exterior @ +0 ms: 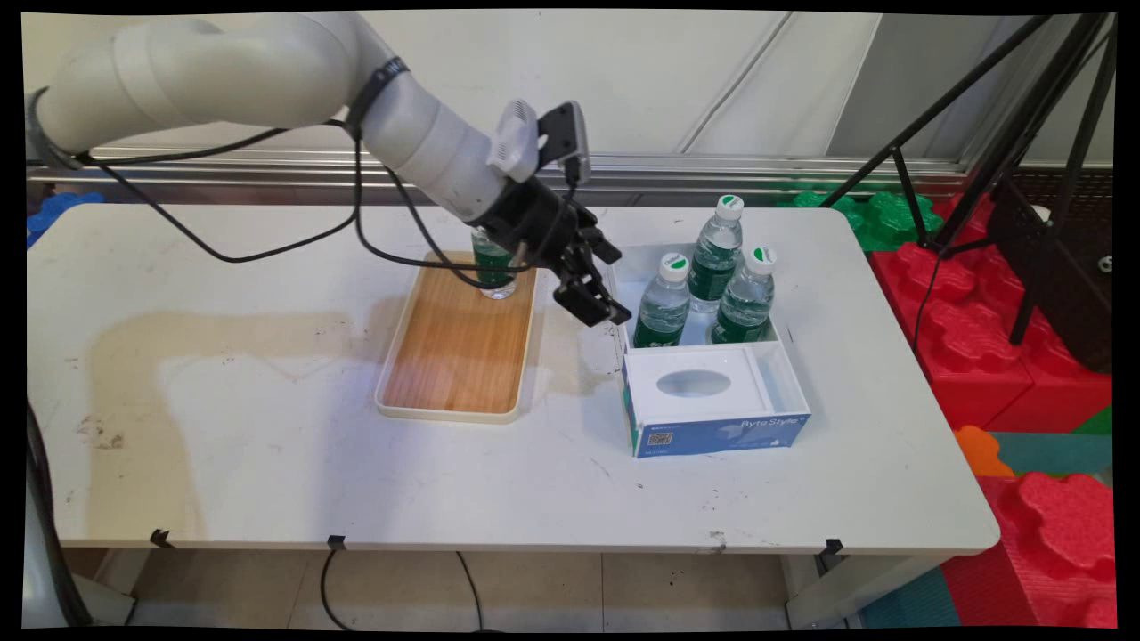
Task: Pick up the green bottle from the white box
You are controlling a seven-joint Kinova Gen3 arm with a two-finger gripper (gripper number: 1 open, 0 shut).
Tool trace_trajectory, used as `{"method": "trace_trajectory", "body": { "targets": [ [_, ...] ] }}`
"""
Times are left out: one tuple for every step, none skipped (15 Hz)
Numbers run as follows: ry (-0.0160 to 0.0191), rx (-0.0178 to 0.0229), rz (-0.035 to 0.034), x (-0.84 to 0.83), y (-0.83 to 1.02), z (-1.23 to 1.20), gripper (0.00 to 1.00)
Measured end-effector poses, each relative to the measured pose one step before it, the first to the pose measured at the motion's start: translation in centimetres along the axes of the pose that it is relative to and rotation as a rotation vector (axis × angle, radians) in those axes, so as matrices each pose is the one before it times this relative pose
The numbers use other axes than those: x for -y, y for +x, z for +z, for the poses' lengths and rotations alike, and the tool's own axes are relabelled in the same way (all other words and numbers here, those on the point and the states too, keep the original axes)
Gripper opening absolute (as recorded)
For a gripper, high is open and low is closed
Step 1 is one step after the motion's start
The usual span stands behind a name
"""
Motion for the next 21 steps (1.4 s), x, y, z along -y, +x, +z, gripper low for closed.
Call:
{"method": "trace_trajectory", "body": {
  "targets": [
    [0.00293, -0.002, 0.00291, 0.135, 0.182, 0.699, 1.0],
    [0.00454, -0.00506, 0.00456, 0.186, 0.246, 0.921, 1.0],
    [0.00255, -0.00391, 0.00318, 0.111, 0.159, 0.542, 1.0],
    [0.00123, -0.0027, 0.00188, 0.068, 0.094, 0.333, 1.0],
    [0.00233, -0.00419, 0.00309, 0.104, 0.136, 0.469, 1.0],
    [0.00098, -0.00268, 0.00164, 0.062, 0.084, 0.326, 1.0],
    [0.00137, -0.00365, 0.00209, 0.086, 0.124, 0.473, 1.0],
    [0.00116, -0.00389, 0.00083, 0.081, 0.125, 0.53, 1.0],
    [-0.00012, -0.00253, -0.00036, 0.051, 0.079, 0.505, 1.0],
    [-0.00026, -0.00117, -0.00093, 0.041, 0.053, 0.413, 1.0],
    [0.00052, -0.00033, -0.00219, 0.05, 0.001, 0.409, 1.0],
    [-0.00076, -0.00123, -0.00178, 0.04, 0.005, 0.529, 1.0],
    [-0.00172, 0.00014, -0.00123, 0.003, -0.017, 0.348, 1.0],
    [-0.00304, 0.00115, -0.00068, -0.008, -0.044, 0.462, 1.0],
    [-0.00214, 0.00184, -0.0008, -0.01, -0.104, 0.374, 1.0],
    [-0.00167, 0.00138, -0.00024, -0.014, -0.06, 0.214, 1.0],
    [-0.00034, 0.00033, 0.00017, 0.001, -0.031, 0.131, 1.0],
    [-0.00086, 0.00101, 0.0003, -0.008, -0.039, 0.186, 1.0],
    [-0.00097, 0.00031, -0.00001, -0.005, -0.038, 0.204, 1.0],
    [-0.00045, 0.00068, 0.00048, 0.011, -0.03, 0.183, 1.0],
    [-0.00075, 0.00096, 0.00101, 0.009, -0.032, 0.15, 1.0]
  ]
}}
